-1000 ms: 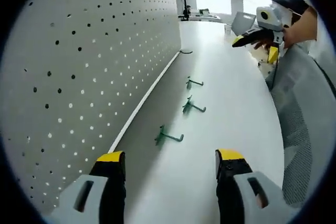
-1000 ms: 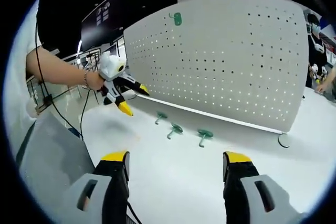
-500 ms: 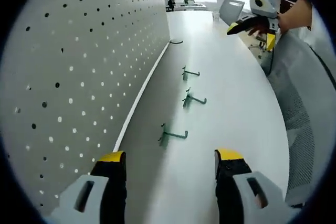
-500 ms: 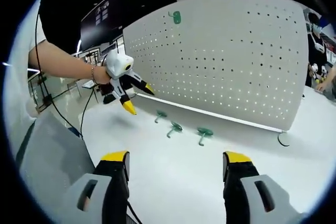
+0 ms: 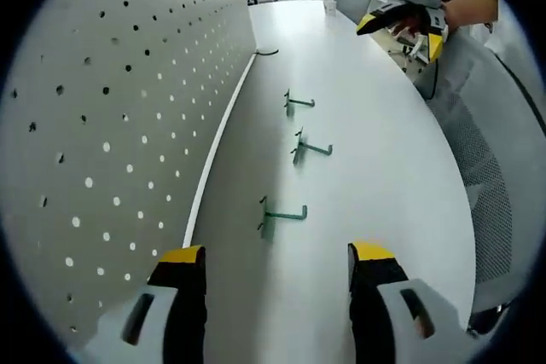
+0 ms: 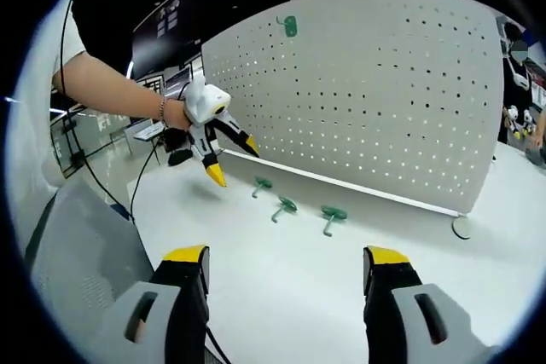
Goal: Insert the hook assembly into the mounting plate slot until the hook locks in place.
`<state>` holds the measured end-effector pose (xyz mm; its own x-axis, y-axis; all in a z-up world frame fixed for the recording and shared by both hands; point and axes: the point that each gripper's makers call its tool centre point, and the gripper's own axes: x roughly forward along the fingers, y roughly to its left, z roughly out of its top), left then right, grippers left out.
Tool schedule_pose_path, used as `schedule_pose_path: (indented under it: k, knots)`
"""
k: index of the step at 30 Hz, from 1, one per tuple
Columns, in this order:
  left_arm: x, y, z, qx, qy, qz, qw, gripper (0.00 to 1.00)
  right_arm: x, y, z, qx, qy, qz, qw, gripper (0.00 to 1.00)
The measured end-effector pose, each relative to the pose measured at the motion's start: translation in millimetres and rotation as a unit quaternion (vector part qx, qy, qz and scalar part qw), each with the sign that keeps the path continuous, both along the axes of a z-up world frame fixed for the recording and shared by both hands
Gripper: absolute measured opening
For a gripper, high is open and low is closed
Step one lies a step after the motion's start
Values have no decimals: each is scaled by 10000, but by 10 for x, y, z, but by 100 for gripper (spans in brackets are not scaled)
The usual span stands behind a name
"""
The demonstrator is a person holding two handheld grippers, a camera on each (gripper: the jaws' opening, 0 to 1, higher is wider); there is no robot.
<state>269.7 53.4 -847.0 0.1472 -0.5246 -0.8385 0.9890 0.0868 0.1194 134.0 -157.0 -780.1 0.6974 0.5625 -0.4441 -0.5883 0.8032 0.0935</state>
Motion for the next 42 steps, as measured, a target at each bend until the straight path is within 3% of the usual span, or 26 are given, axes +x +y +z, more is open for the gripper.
schedule_pose_path:
  k: [9,22,35,42]
  knots:
    - [-29,-72,-137,287,165,-320,9989,69,-18,14,-15,-2,60,23,10000,71]
    - [-21,-105,-286,516,352,-394,9973,69,-28,21,-33,4,92,41,9999,72]
    - [-64,-191,-346,476,613,-407,9962,68,-19,14,-28,60,120,10,9999,71]
    - [-27,-204,-348,456,615,-423,9962,66,-17,8,-35,85,144,-15,9999,70]
